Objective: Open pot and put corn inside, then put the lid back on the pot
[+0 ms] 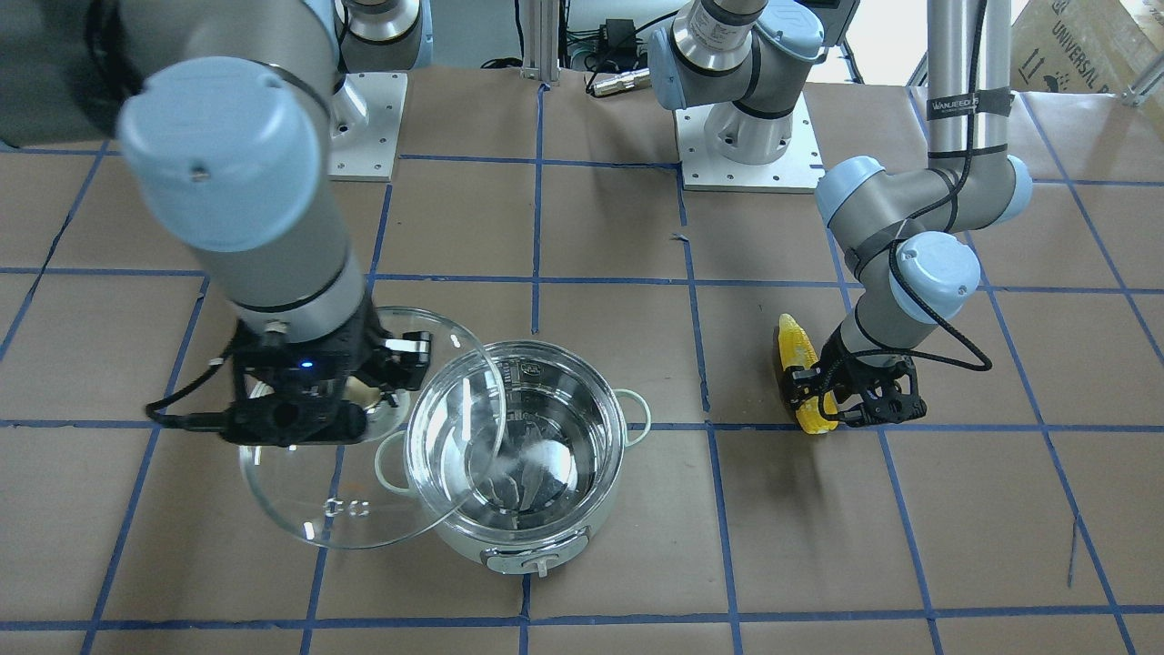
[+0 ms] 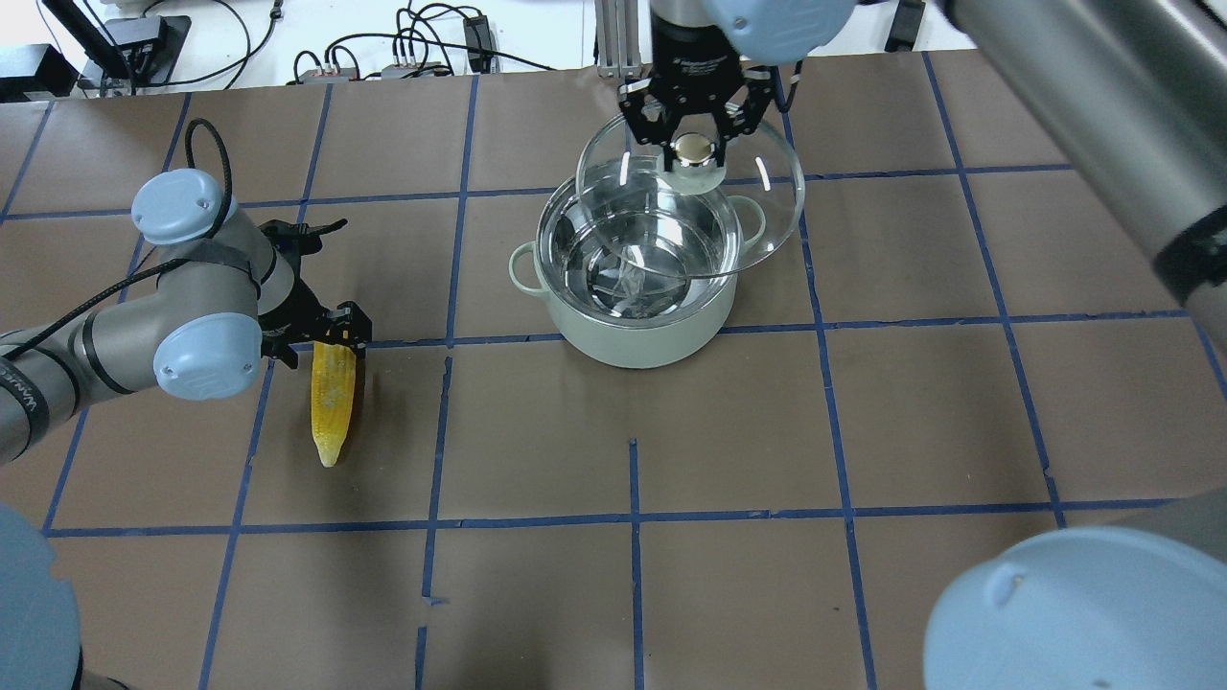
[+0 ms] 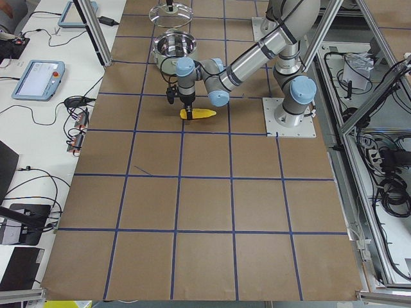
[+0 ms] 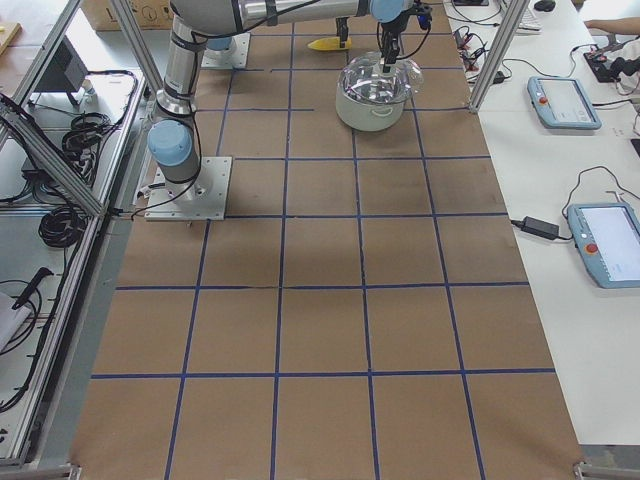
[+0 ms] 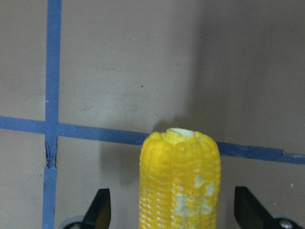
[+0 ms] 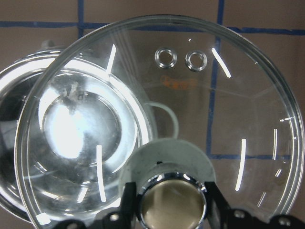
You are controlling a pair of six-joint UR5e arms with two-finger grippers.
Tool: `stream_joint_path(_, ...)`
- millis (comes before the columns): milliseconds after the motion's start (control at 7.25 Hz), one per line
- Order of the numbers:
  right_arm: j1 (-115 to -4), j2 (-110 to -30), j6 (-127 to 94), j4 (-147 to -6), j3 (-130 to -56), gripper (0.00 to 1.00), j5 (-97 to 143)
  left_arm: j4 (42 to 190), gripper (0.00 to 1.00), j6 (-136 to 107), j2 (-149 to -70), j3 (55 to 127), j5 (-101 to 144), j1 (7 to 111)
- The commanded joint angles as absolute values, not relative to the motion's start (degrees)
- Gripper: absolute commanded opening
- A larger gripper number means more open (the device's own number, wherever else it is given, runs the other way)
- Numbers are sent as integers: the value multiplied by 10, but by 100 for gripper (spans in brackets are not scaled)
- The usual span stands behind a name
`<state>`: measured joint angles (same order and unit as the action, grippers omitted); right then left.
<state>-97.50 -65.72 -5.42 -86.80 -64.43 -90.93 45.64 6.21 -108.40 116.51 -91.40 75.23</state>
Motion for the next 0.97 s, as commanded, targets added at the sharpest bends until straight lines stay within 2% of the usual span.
stream_joint_path(0,-892,-694,32,-858,-650,16,-911,456,21,32,-1081,1162,-915,758)
stream_joint_path(276,-803,-746,101,-799,-652,15,-921,518,16,30,-1048,1118,-921,759)
stream_joint_path(414,-764,-752,128,-790,-653,14,-923,590,12,12,-1033,1069,-920,771)
stream_joint_path(828,-748,-751,144,-809,-685,14,-916,733,11,-144,-1054,891,-941,943)
